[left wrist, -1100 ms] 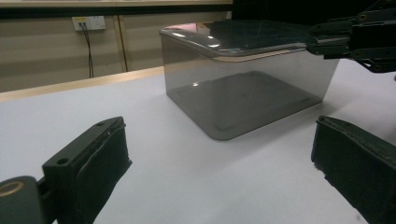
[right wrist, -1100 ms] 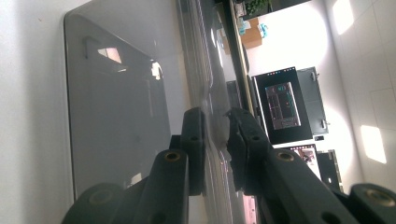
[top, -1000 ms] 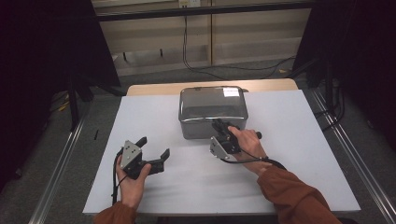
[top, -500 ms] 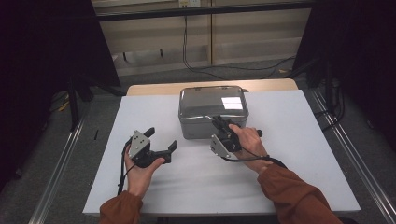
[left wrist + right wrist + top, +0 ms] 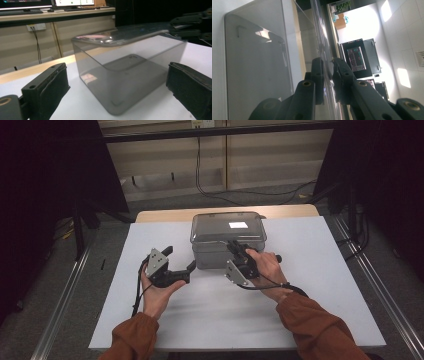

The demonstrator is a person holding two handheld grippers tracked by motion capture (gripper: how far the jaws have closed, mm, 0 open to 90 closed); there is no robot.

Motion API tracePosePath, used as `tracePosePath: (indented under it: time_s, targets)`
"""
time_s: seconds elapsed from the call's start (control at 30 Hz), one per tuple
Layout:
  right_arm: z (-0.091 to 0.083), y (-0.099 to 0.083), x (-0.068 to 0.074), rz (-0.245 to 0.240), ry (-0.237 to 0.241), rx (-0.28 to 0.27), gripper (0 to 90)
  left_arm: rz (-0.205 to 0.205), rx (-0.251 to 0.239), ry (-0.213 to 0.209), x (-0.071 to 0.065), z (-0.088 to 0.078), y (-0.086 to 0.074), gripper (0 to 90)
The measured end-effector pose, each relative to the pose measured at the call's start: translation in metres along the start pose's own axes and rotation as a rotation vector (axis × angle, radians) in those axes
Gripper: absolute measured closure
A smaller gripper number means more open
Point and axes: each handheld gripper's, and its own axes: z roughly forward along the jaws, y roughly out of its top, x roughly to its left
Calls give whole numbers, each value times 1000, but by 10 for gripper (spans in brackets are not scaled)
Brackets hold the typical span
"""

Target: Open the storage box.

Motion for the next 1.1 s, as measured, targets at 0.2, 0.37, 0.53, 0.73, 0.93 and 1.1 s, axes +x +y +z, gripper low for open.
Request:
tracePosePath:
  time_s: [0.2, 0.37, 0.53, 0.73, 0.93, 1.1]
  targets:
    - [0, 0, -5, 10, -14, -5, 795, 3, 7, 12, 4, 18, 2, 39]
    - [0, 0, -5, 15, -19, -7, 796, 75, -8, 33, 5, 37, 7, 73]
    - [0, 2, -7, 15, -24, -7, 797, 50, -5, 27, 7, 51, 9, 81]
    - [0, 1, -5, 14, -23, -6, 794, 43, -15, 28, 5, 56, 7, 97]
    - [0, 1, -2, 19, -22, -5, 788, 83, -35, 47, 6, 53, 10, 145]
    - [0, -1, -1, 46, -17, -10, 743, 83, -23, 33, 6, 55, 8, 177]
